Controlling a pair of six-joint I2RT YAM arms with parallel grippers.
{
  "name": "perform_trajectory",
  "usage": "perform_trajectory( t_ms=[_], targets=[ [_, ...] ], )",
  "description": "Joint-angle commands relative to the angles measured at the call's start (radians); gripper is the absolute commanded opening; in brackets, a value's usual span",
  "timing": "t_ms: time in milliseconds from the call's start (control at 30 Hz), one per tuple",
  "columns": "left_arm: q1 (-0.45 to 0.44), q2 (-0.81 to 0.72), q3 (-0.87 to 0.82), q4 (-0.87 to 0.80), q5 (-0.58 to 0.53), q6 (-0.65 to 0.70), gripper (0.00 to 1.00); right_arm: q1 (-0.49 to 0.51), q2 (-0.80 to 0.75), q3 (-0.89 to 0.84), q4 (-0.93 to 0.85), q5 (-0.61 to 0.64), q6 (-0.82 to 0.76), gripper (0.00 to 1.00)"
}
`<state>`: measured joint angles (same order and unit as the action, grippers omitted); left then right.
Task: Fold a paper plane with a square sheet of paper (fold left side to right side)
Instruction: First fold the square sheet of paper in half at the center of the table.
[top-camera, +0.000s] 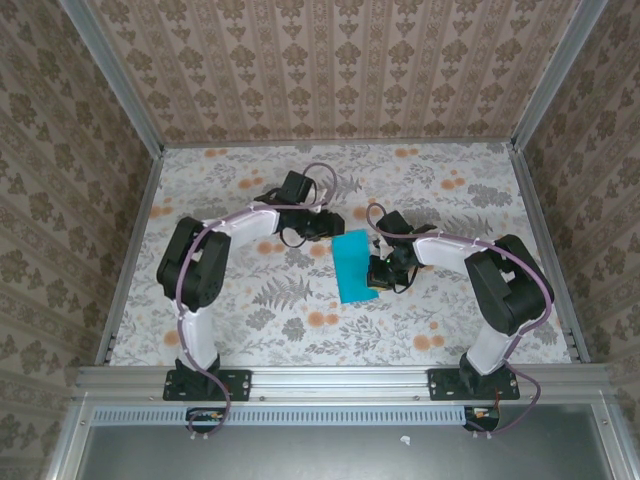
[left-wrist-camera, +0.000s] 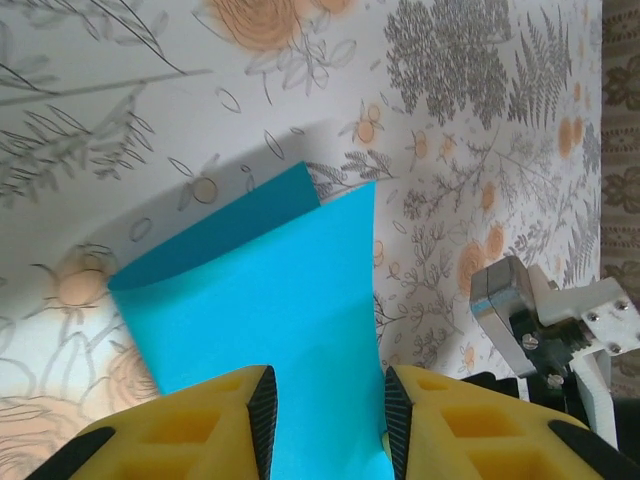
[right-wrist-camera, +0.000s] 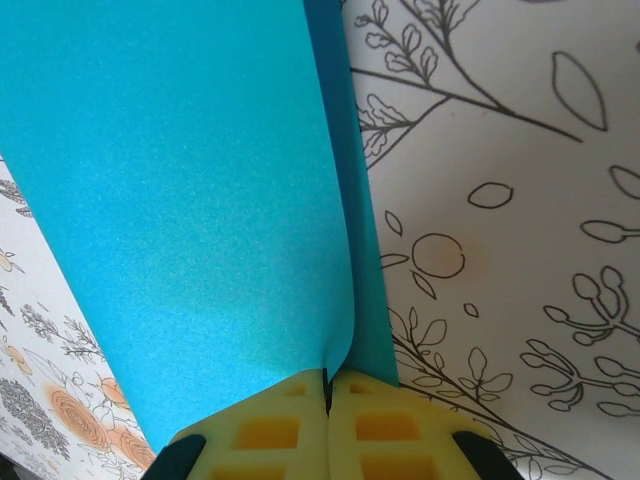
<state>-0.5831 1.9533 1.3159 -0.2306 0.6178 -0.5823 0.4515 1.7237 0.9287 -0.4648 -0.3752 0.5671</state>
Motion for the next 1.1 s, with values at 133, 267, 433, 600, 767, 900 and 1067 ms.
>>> perform_trajectory(
  t_ms=[133, 267, 433, 600, 767, 900, 1067],
  targets=[
    [-0.039, 0.091, 0.035, 0.027, 0.076, 0.006, 0.35, -0.003, 0.027, 0.009, -0.053, 0.06, -0.023, 0.06],
    [-0.042, 0.121, 0.042, 0.026, 0.061, 0.004, 0.35, -0.004, 0.027, 0.009, -0.057, 0.062, -0.025, 0.06],
    [-0.035, 0.13, 0.034, 0.013, 0.033, 0.013, 0.34, -0.004, 0.034, 0.011, -0.066, 0.063, -0.027, 0.06],
    [-0.023, 0.131, 0.013, 0.003, -0.016, 0.018, 0.32, -0.004, 0.038, 0.014, -0.067, 0.071, -0.033, 0.06],
    [-0.01, 0.131, -0.017, 0.005, -0.041, 0.019, 0.31, -0.004, 0.044, 0.018, -0.1, 0.075, -0.04, 0.06],
    [0.003, 0.131, -0.038, 0.015, -0.052, 0.021, 0.31, -0.004, 0.045, 0.02, -0.112, 0.077, -0.047, 0.06],
    [0.018, 0.147, -0.047, 0.024, -0.056, 0.021, 0.31, -0.004, 0.045, 0.02, -0.12, 0.077, -0.053, 0.06]
  ],
)
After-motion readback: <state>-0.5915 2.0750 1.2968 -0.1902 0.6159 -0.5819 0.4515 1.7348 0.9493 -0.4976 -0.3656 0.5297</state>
